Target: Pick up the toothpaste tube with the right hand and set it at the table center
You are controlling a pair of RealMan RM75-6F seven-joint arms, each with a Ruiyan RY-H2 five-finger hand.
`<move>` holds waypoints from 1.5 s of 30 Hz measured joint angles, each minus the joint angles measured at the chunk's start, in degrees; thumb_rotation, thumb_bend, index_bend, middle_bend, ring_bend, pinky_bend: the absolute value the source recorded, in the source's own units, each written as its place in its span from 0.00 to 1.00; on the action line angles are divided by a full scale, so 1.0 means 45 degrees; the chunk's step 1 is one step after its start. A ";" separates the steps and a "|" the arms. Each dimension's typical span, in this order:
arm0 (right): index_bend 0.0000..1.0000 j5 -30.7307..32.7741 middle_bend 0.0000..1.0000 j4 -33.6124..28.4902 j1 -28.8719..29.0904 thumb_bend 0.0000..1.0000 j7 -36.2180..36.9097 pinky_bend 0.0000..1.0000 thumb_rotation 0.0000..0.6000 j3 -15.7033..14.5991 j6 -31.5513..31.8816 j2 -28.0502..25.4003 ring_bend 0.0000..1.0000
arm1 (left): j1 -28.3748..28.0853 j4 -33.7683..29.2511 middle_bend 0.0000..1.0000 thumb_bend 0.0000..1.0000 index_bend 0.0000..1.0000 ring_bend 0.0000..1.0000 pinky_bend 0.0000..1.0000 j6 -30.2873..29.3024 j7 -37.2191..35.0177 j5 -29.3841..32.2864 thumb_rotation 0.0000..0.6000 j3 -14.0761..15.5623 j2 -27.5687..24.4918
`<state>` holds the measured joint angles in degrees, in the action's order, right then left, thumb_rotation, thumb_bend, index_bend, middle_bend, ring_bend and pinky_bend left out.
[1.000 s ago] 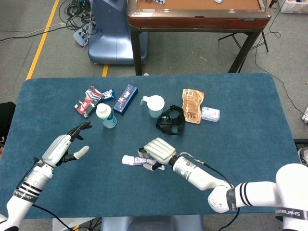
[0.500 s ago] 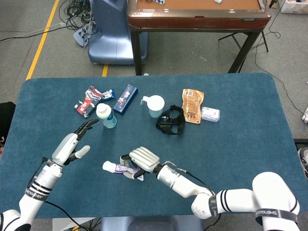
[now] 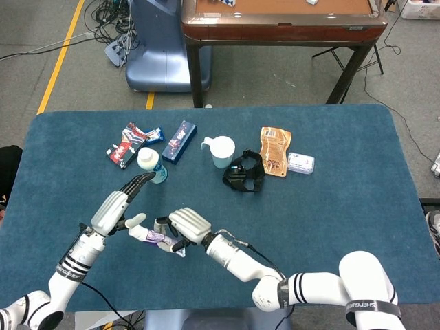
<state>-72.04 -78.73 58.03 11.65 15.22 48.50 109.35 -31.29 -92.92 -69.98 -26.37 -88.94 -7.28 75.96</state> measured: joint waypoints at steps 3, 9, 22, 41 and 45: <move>0.84 0.0133 0.78 0.0254 0.0103 0.87 -0.0046 0.65 1.00 0.0251 -0.0065 0.0269 0.65 | -0.0056 0.0296 0.05 0.04 0.00 0.05 0.10 -0.0059 -0.0023 -0.0014 0.00 -0.0013 0.0285; 0.84 0.0283 0.78 0.0580 0.0220 0.87 -0.0057 0.65 1.00 0.0553 -0.0153 0.0600 0.65 | -0.0125 0.0690 0.04 0.04 0.00 0.05 0.10 -0.0199 -0.0052 -0.0167 0.00 0.0050 0.0631; 0.84 0.0816 0.79 0.0803 0.0446 0.89 -0.0321 0.65 1.00 0.1122 -0.0324 0.1151 0.66 | -0.0203 0.1436 0.03 0.03 0.00 0.02 0.10 -0.0543 -0.0261 -0.0431 0.00 0.0182 0.1332; 0.86 0.1302 0.80 0.0830 0.0411 0.90 -0.0405 0.65 1.00 0.1536 -0.0355 0.1573 0.67 | -0.0310 0.1744 0.00 0.03 0.00 0.00 0.08 -0.0773 0.0055 -0.0497 0.00 0.0237 0.1868; 0.86 0.1272 0.80 0.0797 0.0399 0.90 -0.0557 0.65 1.00 0.1491 -0.0385 0.1492 0.67 | -0.0308 0.1761 0.00 0.03 0.00 0.00 0.08 -0.0783 0.0079 -0.0431 0.00 0.0220 0.1853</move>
<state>-66.32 -75.14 59.83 9.14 21.93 46.77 116.06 -32.68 -85.00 -73.51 -26.02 -90.88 -6.29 84.30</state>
